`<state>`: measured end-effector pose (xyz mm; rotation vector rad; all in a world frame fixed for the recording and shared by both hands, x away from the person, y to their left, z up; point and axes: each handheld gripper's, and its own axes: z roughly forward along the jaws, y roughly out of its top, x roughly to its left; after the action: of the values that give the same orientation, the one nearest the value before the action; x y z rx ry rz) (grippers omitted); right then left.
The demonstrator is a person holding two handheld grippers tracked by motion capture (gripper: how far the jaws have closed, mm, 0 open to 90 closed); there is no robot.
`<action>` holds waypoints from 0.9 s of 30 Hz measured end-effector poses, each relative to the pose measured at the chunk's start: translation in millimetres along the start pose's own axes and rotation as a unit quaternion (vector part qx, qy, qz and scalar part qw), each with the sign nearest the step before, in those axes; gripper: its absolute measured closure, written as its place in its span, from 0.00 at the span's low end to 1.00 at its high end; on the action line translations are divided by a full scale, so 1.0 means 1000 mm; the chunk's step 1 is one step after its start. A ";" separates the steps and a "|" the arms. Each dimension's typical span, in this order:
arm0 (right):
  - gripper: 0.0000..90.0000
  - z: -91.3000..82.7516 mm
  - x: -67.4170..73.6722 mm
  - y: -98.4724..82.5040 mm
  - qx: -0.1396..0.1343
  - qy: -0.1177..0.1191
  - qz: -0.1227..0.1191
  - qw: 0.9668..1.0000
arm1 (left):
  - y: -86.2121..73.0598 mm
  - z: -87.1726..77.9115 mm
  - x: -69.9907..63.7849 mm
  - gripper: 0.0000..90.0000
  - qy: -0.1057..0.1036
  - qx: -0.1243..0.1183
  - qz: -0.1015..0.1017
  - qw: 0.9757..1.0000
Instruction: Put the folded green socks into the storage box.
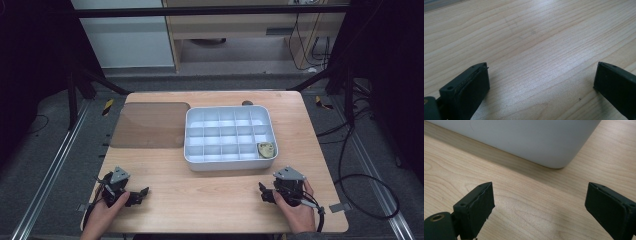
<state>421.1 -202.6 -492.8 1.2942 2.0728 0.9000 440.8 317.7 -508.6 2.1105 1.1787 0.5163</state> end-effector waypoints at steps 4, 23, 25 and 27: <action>0.10 0.004 0.001 -0.004 0.006 0.005 0.003 1.000 | 0.000 0.000 0.000 0.00 0.000 0.000 0.000 1.000; 0.07 0.021 0.004 -0.008 0.018 -0.001 0.027 0.999 | 0.000 0.000 0.000 0.00 0.000 -0.001 -0.001 1.000; 0.06 0.022 0.004 -0.007 0.021 -0.002 0.033 0.999 | 0.000 0.000 0.000 0.00 0.000 -0.001 -0.001 1.000; 0.05 0.023 0.003 -0.006 0.025 0.003 0.041 0.999 | 0.000 0.000 0.000 0.00 0.000 -0.001 -0.001 1.000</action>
<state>433.2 -196.4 -512.6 1.4125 2.0725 0.8940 440.6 317.5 -508.8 2.1064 1.1792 0.5158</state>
